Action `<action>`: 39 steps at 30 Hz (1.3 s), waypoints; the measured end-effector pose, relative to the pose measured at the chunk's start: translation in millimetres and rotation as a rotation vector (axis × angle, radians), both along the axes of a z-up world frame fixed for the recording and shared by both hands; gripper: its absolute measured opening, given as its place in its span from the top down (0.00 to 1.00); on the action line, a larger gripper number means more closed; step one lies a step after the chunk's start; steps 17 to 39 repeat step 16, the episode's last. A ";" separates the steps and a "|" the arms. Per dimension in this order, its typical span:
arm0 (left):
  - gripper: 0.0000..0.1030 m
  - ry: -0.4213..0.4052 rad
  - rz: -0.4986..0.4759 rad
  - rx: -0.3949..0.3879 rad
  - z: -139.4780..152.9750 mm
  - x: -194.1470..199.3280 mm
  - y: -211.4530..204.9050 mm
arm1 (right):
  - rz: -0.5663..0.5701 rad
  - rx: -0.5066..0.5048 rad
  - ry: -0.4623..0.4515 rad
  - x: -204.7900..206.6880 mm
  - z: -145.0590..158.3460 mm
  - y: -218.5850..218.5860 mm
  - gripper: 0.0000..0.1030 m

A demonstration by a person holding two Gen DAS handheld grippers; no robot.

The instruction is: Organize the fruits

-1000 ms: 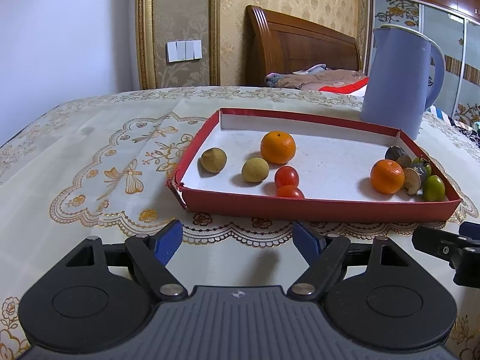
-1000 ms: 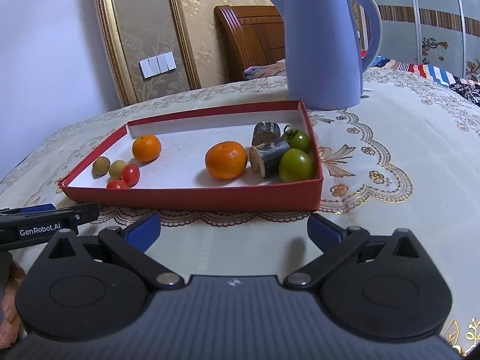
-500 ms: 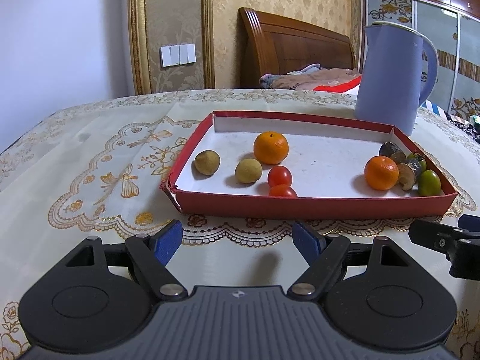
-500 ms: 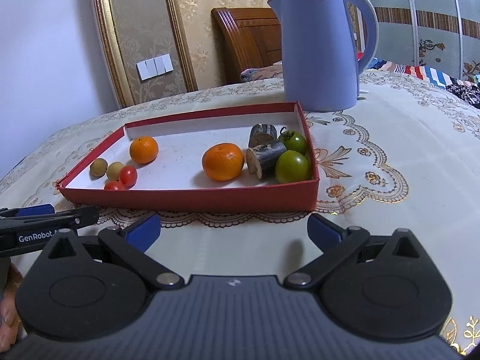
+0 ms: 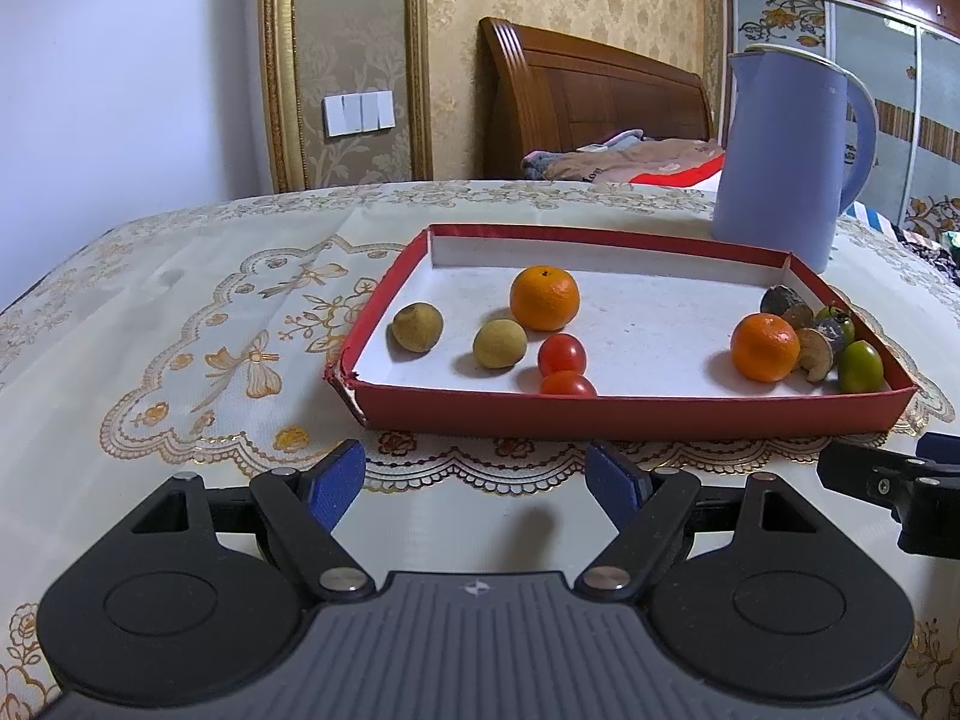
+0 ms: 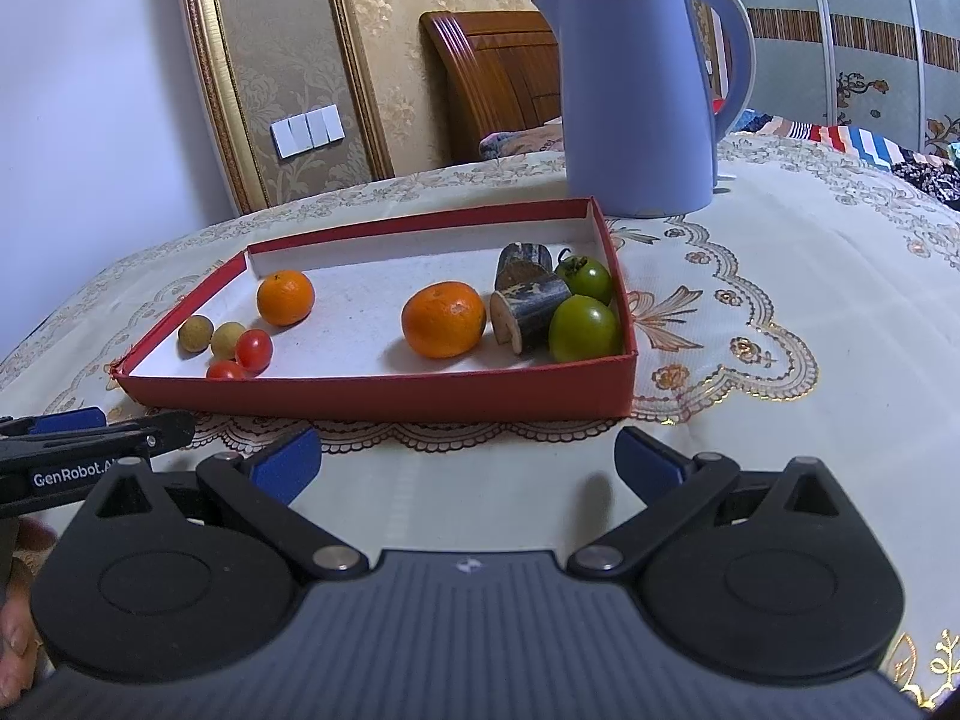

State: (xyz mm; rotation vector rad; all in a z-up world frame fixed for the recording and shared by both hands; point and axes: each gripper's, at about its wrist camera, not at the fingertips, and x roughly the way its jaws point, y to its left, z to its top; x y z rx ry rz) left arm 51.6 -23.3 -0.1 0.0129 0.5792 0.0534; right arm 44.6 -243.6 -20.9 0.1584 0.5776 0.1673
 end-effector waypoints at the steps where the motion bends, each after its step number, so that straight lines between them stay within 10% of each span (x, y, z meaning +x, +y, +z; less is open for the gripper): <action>1: 0.22 0.000 -0.001 -0.001 0.2 0.1 0.2 | 0.001 0.000 0.003 0.3 -0.4 0.1 0.00; 39: 0.22 0.000 -0.091 0.023 -1.7 -12.4 -8.4 | -0.014 -0.009 0.027 1.3 -1.8 0.9 0.00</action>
